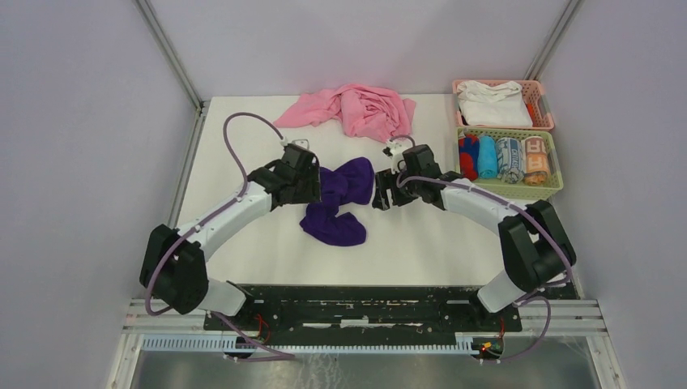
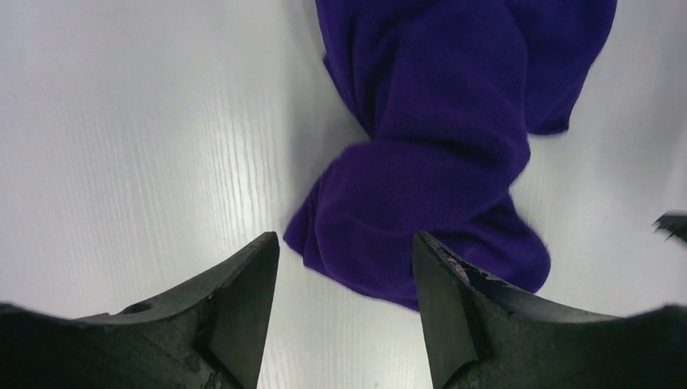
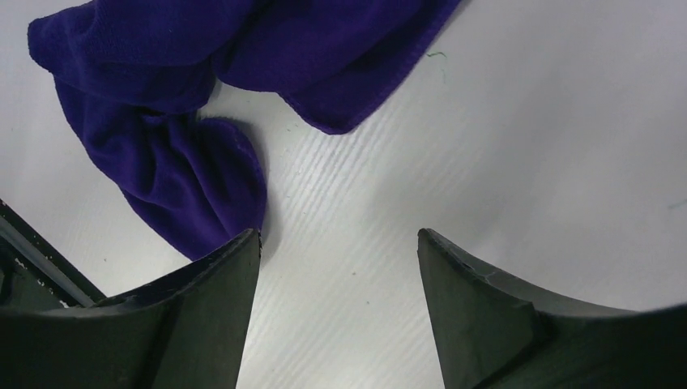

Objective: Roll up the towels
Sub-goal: Flatten out the towel at the center of the board.

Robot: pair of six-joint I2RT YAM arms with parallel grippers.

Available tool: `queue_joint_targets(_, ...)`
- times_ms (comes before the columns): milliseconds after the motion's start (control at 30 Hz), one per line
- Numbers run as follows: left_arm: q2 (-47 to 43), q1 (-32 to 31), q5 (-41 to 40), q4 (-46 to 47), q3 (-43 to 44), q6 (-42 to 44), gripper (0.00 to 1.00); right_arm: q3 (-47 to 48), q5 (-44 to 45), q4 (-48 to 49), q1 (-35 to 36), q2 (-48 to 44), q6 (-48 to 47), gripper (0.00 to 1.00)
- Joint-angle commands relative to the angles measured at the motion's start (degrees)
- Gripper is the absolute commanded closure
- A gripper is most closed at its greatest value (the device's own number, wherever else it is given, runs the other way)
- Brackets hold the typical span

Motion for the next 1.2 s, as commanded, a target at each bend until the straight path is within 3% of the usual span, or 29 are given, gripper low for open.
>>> queue_joint_targets(0, 4.1, 7.2, 5.3, 8.1, 7.4, 0.2, 0.31, 5.8, -1.9, 0.4, 2.5, 4.5, 0.1, 0.24)
queue_joint_targets(167, 14.6, 10.9, 10.0, 7.9, 15.7, 1.8, 0.31, 10.0, 1.3, -0.4, 4.7, 9.6, -0.3, 0.37)
queue_joint_targets(300, 23.7, 11.9, 8.4, 6.5, 22.5, 3.4, 0.31, 12.3, 6.6, -1.3, 6.6, 13.0, -1.3, 0.47)
queue_joint_targets(767, 37.8, 13.4, 8.9, 5.0, 27.6, 4.4, 0.35, 20.2, 20.8, -6.0, 13.3, 23.1, -8.9, 0.49)
queue_joint_targets(900, 39.5, 13.4, 9.1, 5.4, 26.5, 4.2, 0.45, 20.1, 24.2, -6.9, 13.4, 23.6, -9.9, 0.61)
queue_joint_targets(1033, 40.6, 13.5, 7.2, 5.6, 26.3, 4.3, 0.67, 19.2, 27.4, -9.1, 13.3, 21.1, -10.3, 0.96)
queue_joint_targets(1167, 41.1, 13.9, 6.2, 4.9, 27.8, 4.9, 0.77, 16.8, 30.8, -11.9, 12.9, 15.9, -9.5, 1.00)
